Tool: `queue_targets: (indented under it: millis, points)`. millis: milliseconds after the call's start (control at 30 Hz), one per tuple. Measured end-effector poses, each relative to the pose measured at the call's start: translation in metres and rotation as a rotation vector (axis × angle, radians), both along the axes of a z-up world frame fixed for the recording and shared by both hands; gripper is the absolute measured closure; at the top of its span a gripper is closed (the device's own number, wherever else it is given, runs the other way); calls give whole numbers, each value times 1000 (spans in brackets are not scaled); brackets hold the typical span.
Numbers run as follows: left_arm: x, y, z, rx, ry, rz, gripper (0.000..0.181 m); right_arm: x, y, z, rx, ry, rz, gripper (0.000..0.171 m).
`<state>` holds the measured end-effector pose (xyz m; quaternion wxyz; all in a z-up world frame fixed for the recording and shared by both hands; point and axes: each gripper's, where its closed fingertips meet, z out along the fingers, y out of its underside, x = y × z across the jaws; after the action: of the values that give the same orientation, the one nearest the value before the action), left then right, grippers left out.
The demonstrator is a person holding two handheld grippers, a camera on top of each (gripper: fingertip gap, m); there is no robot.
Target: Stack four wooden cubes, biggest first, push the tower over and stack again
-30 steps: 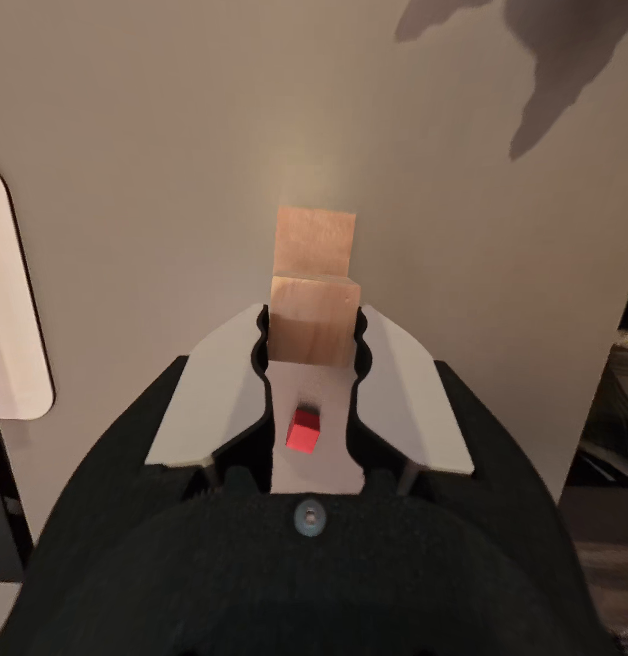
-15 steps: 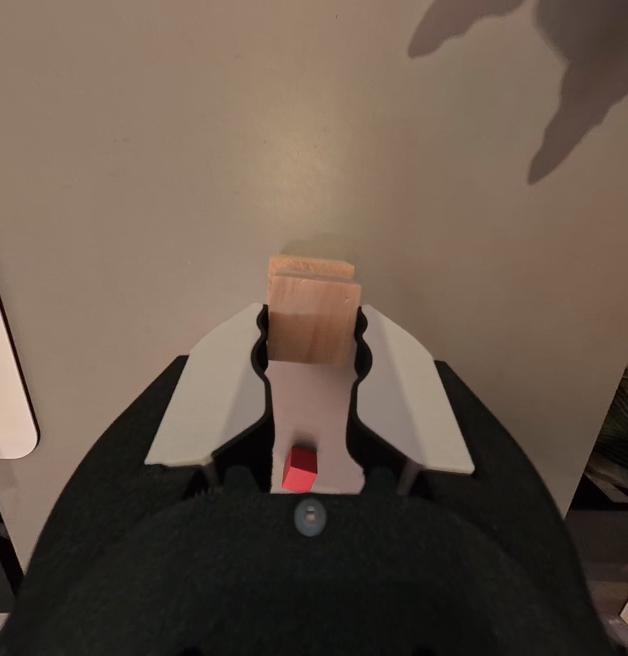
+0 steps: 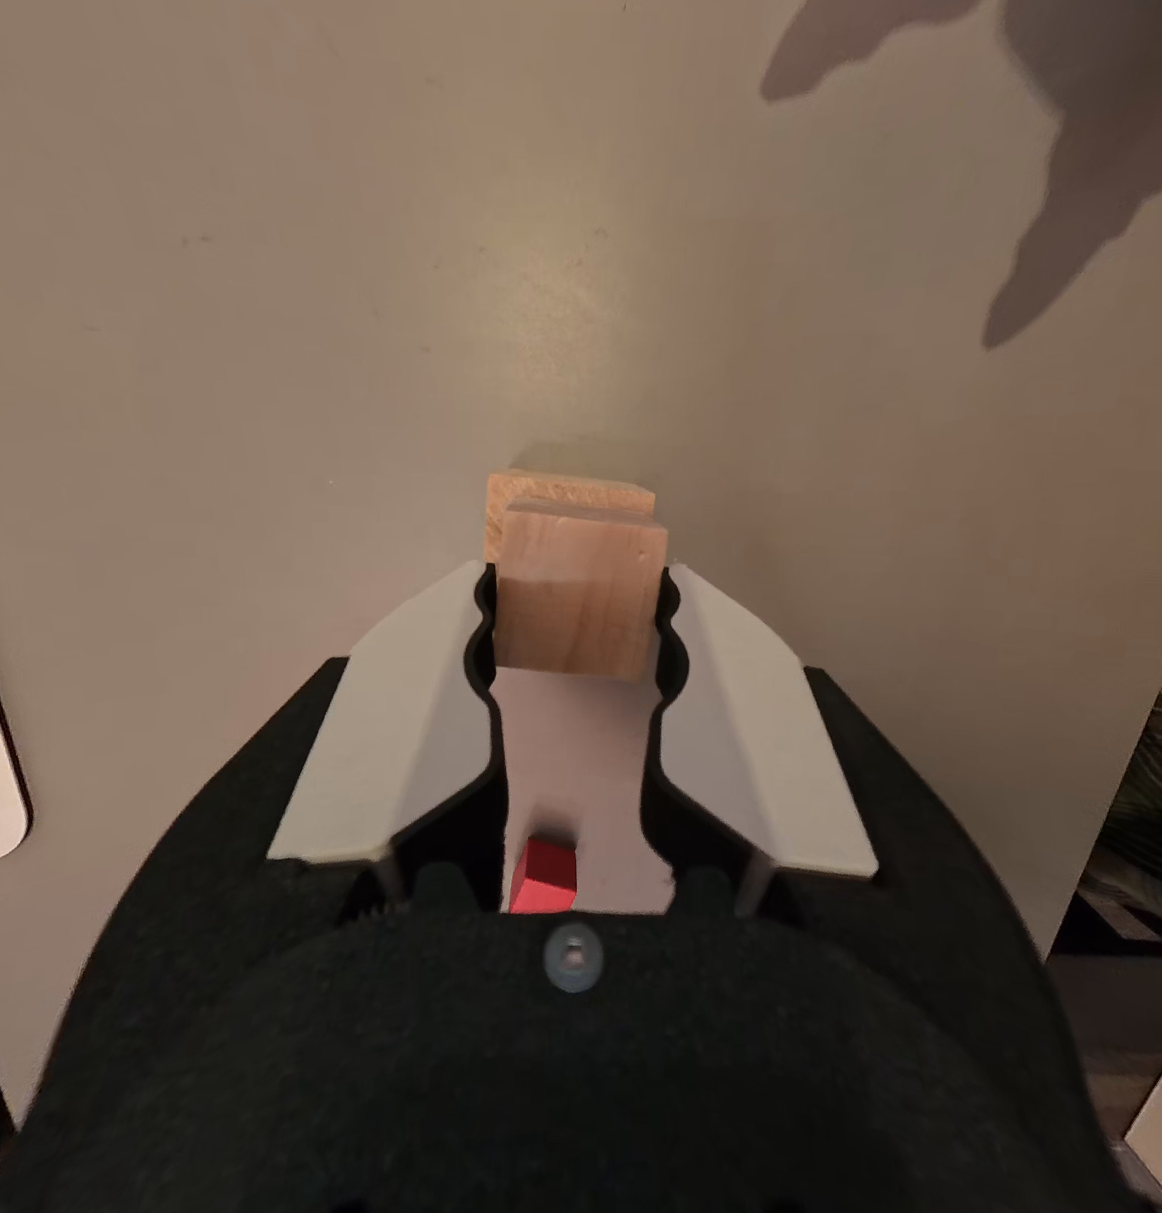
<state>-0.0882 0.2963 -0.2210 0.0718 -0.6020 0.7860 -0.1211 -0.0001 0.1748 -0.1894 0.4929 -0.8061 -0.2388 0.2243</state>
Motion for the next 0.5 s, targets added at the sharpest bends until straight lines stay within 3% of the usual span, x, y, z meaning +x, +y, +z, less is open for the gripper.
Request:
queue_targets:
  millis: [500]
  points:
    - [1, 0, 0, -27, -20, 11, 135, -3, 0, -4, -16, 0, 12, 64]
